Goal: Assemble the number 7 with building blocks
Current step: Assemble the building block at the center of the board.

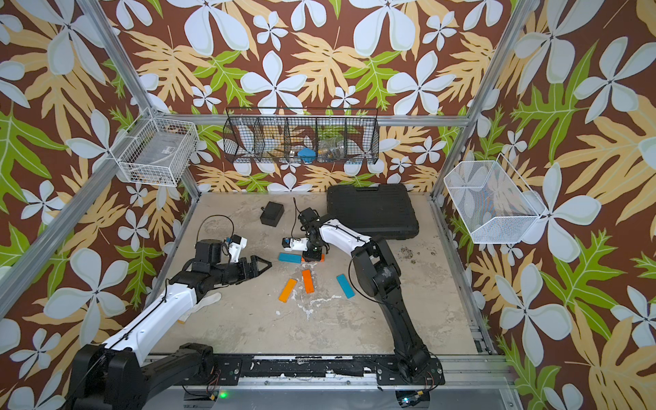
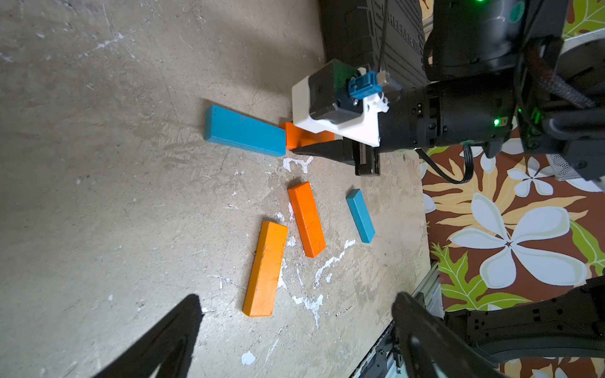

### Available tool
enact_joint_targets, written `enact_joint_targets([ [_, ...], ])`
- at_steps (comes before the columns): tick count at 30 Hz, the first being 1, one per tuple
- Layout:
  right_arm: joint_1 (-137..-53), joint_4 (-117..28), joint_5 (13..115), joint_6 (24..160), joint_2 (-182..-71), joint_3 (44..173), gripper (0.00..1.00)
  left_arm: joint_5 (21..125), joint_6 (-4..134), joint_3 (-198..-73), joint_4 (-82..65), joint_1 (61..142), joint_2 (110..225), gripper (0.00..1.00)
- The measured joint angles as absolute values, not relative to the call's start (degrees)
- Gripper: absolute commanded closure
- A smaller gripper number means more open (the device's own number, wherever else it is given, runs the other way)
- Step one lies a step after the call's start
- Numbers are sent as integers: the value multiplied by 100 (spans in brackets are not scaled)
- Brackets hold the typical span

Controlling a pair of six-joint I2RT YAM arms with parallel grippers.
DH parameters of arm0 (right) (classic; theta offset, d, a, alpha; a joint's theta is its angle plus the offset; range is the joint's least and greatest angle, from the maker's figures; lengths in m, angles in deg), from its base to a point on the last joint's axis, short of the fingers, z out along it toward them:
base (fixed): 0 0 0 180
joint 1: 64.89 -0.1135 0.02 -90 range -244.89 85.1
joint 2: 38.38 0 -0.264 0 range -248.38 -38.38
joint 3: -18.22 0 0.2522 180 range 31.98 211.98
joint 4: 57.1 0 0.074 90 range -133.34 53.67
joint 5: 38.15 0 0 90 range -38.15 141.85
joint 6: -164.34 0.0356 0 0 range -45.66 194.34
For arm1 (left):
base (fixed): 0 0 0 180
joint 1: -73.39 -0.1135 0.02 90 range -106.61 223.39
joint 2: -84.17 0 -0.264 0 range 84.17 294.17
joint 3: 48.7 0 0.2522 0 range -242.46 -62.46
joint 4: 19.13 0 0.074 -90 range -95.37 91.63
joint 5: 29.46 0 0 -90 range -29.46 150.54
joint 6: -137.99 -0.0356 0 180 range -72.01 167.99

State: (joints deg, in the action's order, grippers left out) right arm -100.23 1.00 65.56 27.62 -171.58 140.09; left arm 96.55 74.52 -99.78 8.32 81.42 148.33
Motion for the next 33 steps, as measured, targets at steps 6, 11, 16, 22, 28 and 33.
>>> enact_joint_targets([
  [6,-10075,-101,6652,2784,-17147,13869,93,9655,7452,-9978,828,8142,14831,6],
  [11,-10079,-125,6683,2782,-17174,13904,93,9655,7452,-9978,826,8142,14831,7],
  [16,-10093,-107,6685,2757,-17211,13972,94,9655,7452,-9956,819,8142,14822,7],
  [22,-10090,-131,6683,2725,-17195,13933,90,9655,7452,-9941,817,8142,14800,7],
  [28,-10088,-223,6619,2766,-17132,13856,0,9611,7463,-9921,817,8142,14754,7],
  [33,-10090,-208,6322,2808,-16841,13559,0,9535,7478,-9869,828,8142,14673,7],
])
